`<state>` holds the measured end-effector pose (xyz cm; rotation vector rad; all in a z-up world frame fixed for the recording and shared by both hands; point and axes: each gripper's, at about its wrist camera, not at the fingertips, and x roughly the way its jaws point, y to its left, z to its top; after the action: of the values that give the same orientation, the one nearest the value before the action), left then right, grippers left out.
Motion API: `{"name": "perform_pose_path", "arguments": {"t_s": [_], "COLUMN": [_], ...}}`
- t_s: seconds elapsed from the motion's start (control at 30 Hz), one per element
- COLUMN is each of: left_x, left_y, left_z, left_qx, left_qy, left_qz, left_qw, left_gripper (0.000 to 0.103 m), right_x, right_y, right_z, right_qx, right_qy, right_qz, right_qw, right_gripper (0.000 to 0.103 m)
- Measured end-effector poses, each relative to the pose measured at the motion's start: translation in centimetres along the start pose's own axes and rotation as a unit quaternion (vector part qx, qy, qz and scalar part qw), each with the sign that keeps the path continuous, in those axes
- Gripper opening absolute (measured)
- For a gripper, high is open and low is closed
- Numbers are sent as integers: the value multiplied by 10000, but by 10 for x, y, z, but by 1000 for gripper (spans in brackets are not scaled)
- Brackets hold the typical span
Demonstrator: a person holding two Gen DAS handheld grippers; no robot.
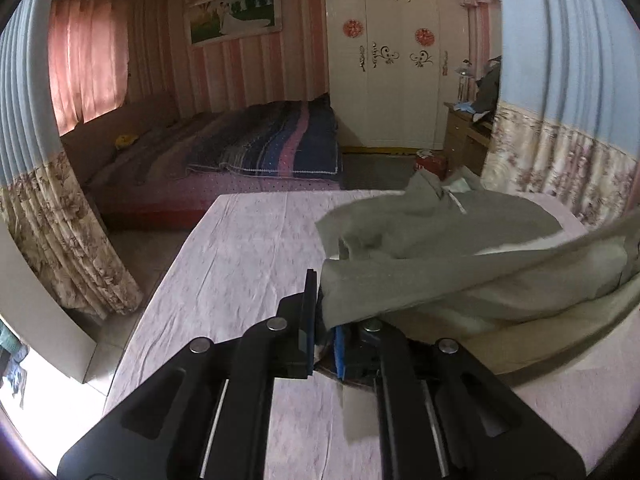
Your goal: Fold large clothes
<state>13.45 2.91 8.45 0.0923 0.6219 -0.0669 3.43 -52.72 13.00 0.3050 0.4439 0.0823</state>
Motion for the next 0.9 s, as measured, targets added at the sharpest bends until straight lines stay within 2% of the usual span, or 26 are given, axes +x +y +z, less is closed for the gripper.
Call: {"name": "perform_pose_path", "arguments": {"t_s": [0.13,0.4,0.5,0.63,0.73,0.83,0.87,0.9], "left_x": [45,130,166,212,246,276,284,288], "left_y": [-13,-9,-10,-14,-17,-11,-8,-6], "left_z": [31,79,97,112,116,113,110,109], "left_qx": [189,112,103,182,146,-151,-228,-253], "left_qy": [64,454,600,794,1011,1365,1434,1461], "left_qz": [127,148,271,468,453,367,326,343], "left_qw": [9997,9988,9978,9956,9937,9898,9889,9883], "left_gripper": [7,9,9,9,11,26,41,63], "right_x": [47,147,194,248,279,308,315,321], "right_y": [-12,-24,-26,-36,-43,-51,-53,-56], "right_z": [26,69,81,87,82,73,68,65], "right_qx": [50,33,-37,-25,61,234,297,356], "right_qy": [171,479,645,916,1147,1565,1702,1820], "right_qz": [-108,-398,-620,-824,-956,-963,-980,-1030], "right_qw": [9998,9981,9960,9924,9888,9827,9801,9772], "right_gripper": [9,9,9,9,10,13,25,52]}}
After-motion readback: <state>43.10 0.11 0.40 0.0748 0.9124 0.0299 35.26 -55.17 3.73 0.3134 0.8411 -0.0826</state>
